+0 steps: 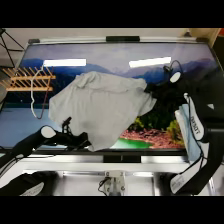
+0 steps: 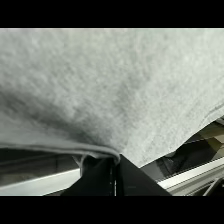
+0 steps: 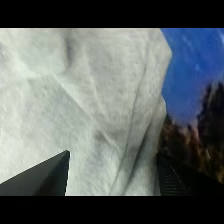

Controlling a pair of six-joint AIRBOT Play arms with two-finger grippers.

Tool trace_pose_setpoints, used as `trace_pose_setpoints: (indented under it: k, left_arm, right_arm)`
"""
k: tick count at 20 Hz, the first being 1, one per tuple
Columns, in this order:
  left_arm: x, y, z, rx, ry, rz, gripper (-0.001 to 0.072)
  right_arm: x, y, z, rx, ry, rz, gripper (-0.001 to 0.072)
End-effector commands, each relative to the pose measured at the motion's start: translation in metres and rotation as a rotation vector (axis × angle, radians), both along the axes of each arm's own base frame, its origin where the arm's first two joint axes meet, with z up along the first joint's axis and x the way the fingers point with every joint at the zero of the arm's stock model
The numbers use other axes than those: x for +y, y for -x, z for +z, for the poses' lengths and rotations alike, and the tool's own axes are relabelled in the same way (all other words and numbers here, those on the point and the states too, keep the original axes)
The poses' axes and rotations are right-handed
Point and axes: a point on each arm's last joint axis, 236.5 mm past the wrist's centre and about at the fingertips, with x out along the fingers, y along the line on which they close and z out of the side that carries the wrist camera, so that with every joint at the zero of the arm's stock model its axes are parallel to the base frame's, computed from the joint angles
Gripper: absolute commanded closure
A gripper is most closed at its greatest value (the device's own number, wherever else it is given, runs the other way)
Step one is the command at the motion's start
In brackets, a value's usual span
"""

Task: Fold the shirts.

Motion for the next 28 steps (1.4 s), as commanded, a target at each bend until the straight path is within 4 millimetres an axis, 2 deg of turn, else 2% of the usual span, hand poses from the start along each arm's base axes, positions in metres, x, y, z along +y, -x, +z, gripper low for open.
trace_pose_setpoints:
  k: [1, 2, 3, 5, 6, 7, 8, 9, 10, 11, 12, 13, 14, 15, 16, 17, 18, 19, 21, 22, 24, 26, 28]
  left_arm:
    - [0.006, -0.013, 0.011, -0.135, -0.044, -0.087, 0.0678]
    - [0.009, -0.021, 0.02, -0.216, -0.062, -0.144, 0.0677]
    - [0.011, -0.031, 0.03, -0.288, -0.069, -0.179, 0.0678]
    - [0.024, -0.064, 0.061, -0.4, -0.079, -0.132, 0.0677]
    - [0.036, -0.088, 0.087, -0.475, -0.088, -0.086, 0.0677]
    - [0.051, -0.111, 0.122, -0.58, -0.102, -0.055, 0.0678]
    - [0.067, -0.134, 0.172, -0.741, -0.124, -0.049, 0.0678]
    - [0.086, -0.151, 0.23, -0.909, -0.16, -0.036, 0.0678]
    - [0.107, -0.16, 0.298, -1.073, -0.199, 0.021, 0.0678]
    - [0.132, -0.158, 0.378, -1.252, -0.244, 0.102, 0.0678]
    - [0.153, -0.14, 0.459, -1.433, -0.297, 0.18, 0.0678]
    - [0.165, -0.113, 0.526, -1.589, -0.349, 0.239, 0.0677]
    - [0.172, -0.078, 0.584, -1.733, -0.408, 0.283, 0.0677]
    - [0.173, -0.046, 0.623, -1.837, -0.458, 0.309, 0.0677]
    - [0.172, -0.018, 0.652, -1.92, -0.502, 0.334, 0.0677]
    - [0.169, 0.004, 0.669, -1.976, -0.535, 0.349, 0.0677]
    - [0.17, 0.021, 0.678, -2.01, -0.588, 0.364, 0.0677]
    - [0.172, 0.031, 0.681, -2.023, -0.635, 0.376, 0.0677]
    - [0.182, 0.033, 0.666, -1.954, -0.723, 0.382, 0.0677]
    - [0.189, 0.028, 0.653, -1.886, -0.743, 0.387, 0.0677]
    - [0.198, 0.012, 0.618, -1.726, -0.754, 0.361, 0.0676]
    - [0.204, -0.009, 0.573, -1.567, -0.739, 0.297, 0.0677]
    - [0.211, -0.034, 0.519, -1.401, -0.702, 0.249, 0.0676]
  right_arm:
    - [0.0, -0.005, -0.018, 0.01, 0.001, -0.045, 0.0244]
    - [0.001, -0.008, -0.016, -0.001, -0.006, -0.055, 0.0505]
    - [0.005, -0.01, -0.013, -0.005, -0.029, -0.061, 0.0635]
    - [0.012, -0.013, 0.008, -0.052, -0.045, -0.017, 0.0645]
    - [0.012, -0.014, 0.027, -0.093, -0.034, 0.017, 0.0645]
    - [0.013, -0.016, 0.058, -0.154, -0.019, 0.057, 0.0645]
    - [0.009, -0.016, 0.099, -0.237, 0.008, 0.095, 0.0645]
    - [0.004, -0.016, 0.149, -0.338, 0.04, 0.121, 0.0645]
    - [0.0, -0.012, 0.214, -0.474, 0.07, 0.138, 0.0645]
    - [-0.007, -0.002, 0.283, -0.619, 0.102, 0.136, 0.0645]
    - [-0.014, 0.018, 0.362, -0.791, 0.134, 0.11, 0.0645]
    - [-0.023, 0.048, 0.441, -0.972, 0.17, 0.069, 0.0645]
    - [-0.027, 0.085, 0.507, -1.139, 0.2, 0.031, 0.0645]
    - [-0.032, 0.129, 0.567, -1.307, 0.237, -0.018, 0.0645]
    - [-0.034, 0.179, 0.619, -1.466, 0.251, -0.062, 0.0645]
    - [-0.034, 0.224, 0.653, -1.578, 0.255, -0.09, 0.0645]
    - [-0.032, 0.268, 0.676, -1.661, 0.261, -0.101, 0.0645]
    - [-0.03, 0.303, 0.687, -1.708, 0.279, -0.102, 0.0645]
    - [-0.028, 0.343, 0.688, -1.724, 0.326, -0.087, 0.0645]
    - [-0.029, 0.351, 0.682, -1.7, 0.343, -0.086, 0.0645]
    - [-0.035, 0.347, 0.657, -1.584, 0.371, -0.085, 0.0645]
    - [-0.042, 0.323, 0.615, -1.399, 0.418, -0.048, 0.0645]
    - [-0.055, 0.286, 0.553, -1.141, 0.474, -0.001, 0.0645]
